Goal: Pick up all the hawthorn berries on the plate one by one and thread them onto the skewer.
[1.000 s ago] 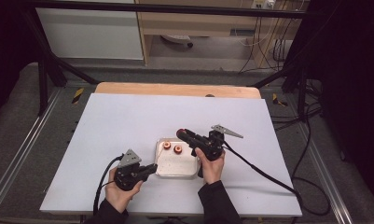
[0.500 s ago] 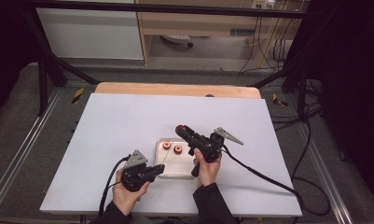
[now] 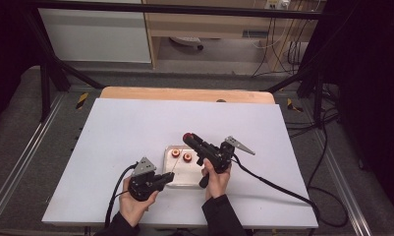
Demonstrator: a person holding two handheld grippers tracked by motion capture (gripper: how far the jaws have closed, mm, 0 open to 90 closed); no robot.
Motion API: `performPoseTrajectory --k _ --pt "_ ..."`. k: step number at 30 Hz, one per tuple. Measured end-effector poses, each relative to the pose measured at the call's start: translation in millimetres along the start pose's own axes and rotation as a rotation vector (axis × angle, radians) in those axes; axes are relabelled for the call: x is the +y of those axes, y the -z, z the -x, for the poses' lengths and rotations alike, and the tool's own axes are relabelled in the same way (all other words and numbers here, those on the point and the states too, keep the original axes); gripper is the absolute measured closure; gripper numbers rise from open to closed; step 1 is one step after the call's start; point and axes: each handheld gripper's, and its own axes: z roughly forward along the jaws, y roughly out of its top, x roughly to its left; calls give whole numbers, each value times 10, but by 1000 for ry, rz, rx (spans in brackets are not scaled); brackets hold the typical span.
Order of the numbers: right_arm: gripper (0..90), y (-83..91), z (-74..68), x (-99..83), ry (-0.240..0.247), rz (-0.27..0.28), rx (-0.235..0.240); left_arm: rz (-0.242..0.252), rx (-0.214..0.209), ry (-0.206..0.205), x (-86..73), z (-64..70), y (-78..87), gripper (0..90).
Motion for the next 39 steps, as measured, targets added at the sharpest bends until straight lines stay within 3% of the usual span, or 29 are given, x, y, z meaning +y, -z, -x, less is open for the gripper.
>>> performPoseTrajectory --k 26,39 --pt "610 -4 5 -13 27 -5 -9 -1 4 -3 -5 -1 -9 881" --pt "610 -10 -1 -84 11 -21 -1 11 11 4 4 -5 -10 881"
